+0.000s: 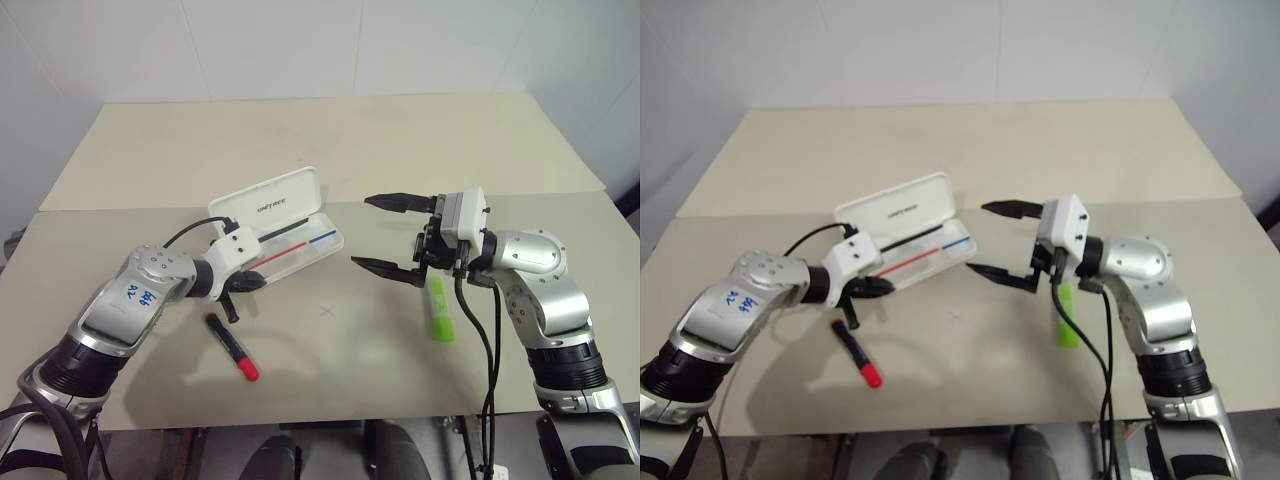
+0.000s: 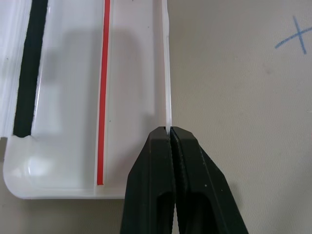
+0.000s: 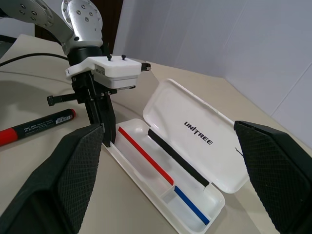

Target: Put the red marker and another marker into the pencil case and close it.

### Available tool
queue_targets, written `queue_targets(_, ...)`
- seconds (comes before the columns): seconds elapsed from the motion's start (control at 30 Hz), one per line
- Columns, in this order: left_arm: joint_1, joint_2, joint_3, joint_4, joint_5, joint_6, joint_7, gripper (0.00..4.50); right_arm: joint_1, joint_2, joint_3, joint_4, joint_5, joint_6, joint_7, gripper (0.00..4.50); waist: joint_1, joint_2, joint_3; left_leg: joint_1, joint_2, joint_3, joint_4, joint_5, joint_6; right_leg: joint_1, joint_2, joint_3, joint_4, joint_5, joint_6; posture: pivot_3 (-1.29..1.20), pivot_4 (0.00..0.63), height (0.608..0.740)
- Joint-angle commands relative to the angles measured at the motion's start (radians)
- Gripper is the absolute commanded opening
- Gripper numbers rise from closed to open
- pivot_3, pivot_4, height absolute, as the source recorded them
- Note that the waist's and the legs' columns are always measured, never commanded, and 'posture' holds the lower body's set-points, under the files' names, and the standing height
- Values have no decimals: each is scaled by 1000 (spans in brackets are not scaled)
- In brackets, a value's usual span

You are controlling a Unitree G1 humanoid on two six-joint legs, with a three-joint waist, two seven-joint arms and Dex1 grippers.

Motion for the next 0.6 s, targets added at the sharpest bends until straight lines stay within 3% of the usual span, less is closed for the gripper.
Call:
queue_targets(0.03,-8,-4,-2,-35,11,-32,-15,38,-12,-2,-16,-23,11,-8,-2,4500,0,0,0,0,0,0,0,0,0,0,0,0,0,0,0,0,150,740)
queue_targets(0.33,-57,-40,-59,-51,-1,-106,-114,38,-2,-18,-26,-25,7,-10,0,4500,1,0,0,0,0,2,0,0,0,0,0,0,0,0,0,0,150,740)
queue_targets(0.6,-69,-23,-91,-40,10,-233,-238,38,32,-97,-72,-5,-1,-24,17,4500,1,0,0,0,0,8,0,0,0,0,0,0,0,0,0,0,150,740)
